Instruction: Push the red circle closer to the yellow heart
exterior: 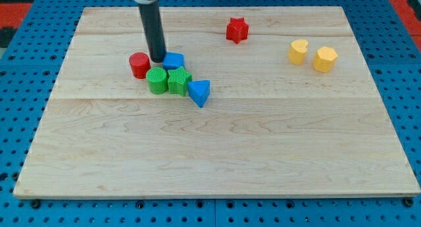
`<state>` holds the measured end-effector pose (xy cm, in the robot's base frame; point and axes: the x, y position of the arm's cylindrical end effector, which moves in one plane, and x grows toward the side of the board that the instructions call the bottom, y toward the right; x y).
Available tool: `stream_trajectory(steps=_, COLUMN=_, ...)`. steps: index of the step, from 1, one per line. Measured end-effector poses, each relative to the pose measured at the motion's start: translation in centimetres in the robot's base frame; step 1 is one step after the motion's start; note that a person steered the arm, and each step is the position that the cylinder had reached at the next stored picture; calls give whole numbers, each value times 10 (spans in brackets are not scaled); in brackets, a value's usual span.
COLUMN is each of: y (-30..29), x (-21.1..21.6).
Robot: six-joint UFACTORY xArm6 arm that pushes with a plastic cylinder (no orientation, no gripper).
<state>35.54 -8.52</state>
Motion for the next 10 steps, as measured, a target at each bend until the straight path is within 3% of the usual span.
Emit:
stream_trajectory(steps=1, y=31, x=-1)
stream_trajectory(steps=3, y=-19, x=-4)
stream_trajectory(steps=5, y=-93, x=45)
stream_trajectory(steps=6, y=-93, x=114)
stream_trajectory(steps=7, y=-93, x=118)
stream_trajectory(steps=8, y=-110, x=118)
stream_trajectory(steps=9, y=-179, x=67)
stream_trajectory(steps=10, y=-79, x=33)
